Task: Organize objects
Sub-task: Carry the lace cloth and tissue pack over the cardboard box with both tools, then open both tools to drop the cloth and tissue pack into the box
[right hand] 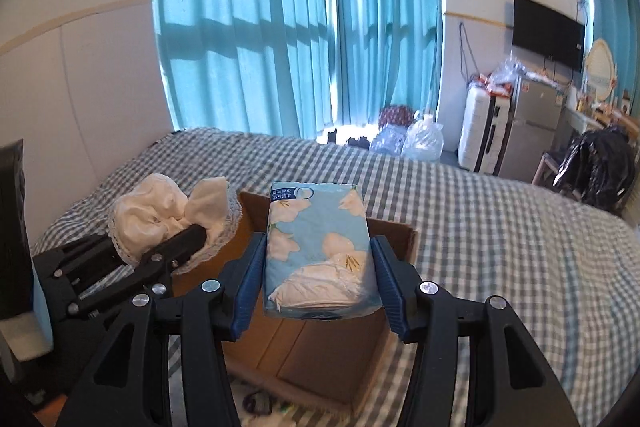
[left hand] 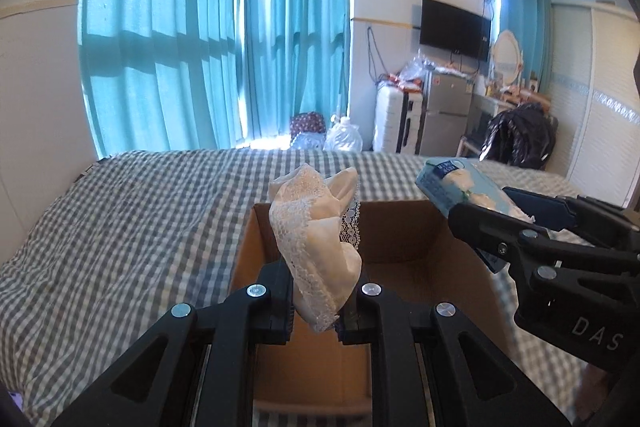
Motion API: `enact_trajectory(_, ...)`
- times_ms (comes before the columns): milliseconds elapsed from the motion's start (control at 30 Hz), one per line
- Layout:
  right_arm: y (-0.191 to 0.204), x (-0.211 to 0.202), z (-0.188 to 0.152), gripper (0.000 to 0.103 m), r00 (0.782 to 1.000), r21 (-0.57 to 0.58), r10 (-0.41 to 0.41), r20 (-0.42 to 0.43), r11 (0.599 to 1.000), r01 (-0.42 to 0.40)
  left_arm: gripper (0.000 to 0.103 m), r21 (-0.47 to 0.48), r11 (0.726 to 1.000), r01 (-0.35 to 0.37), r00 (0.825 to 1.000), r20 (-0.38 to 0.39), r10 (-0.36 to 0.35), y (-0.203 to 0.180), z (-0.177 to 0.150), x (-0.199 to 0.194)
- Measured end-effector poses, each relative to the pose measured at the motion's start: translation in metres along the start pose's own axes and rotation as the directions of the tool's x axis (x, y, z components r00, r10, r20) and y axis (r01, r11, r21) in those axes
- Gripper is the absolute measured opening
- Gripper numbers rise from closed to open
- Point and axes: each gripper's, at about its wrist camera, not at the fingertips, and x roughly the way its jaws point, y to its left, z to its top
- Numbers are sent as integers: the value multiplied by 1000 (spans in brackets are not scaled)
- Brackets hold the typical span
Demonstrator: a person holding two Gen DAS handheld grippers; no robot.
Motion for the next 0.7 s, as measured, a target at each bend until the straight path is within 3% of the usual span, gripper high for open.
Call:
enact_trajectory(233, -16, 49, -5, 52, 999, 28, 12, -49, 1000, -11, 15, -7, 1000, 9, 997, -76, -10, -3, -18, 41)
enact_trajectory(333, -18, 55, -13, 53, 998, 29, 24, -66, 999, -22, 15, 22, 1000, -10, 995, -104, 12, -5, -27, 51)
enact_trajectory(500, -18, 58, -24, 53, 994, 48, 41, -97, 998, -36, 18, -21, 1000, -6, 988, -155, 3, 1, -36, 61)
enact_trajectory(600, -22, 51, -23, 62, 996, 64, 41, -85, 997, -36, 37, -47, 999, 6, 986, -169, -14, 5, -37, 58)
enact_trajectory(633, -23, 47, -22, 74, 996, 73, 42, -74, 997, -36, 52, -53, 998, 15, 987, -161, -23, 6, -37, 54)
enact_trajectory(667, -25, 41, -20, 78, 997, 85, 46, -57, 996, -41, 66, -58, 998, 19, 989, -148, -27, 6, -35, 49)
enact_trajectory(700, -26, 35, -19, 80, 998, 94, 49, -45, 995, -45, 71, -62, 998, 18, 991, -135, -26, 7, -34, 45)
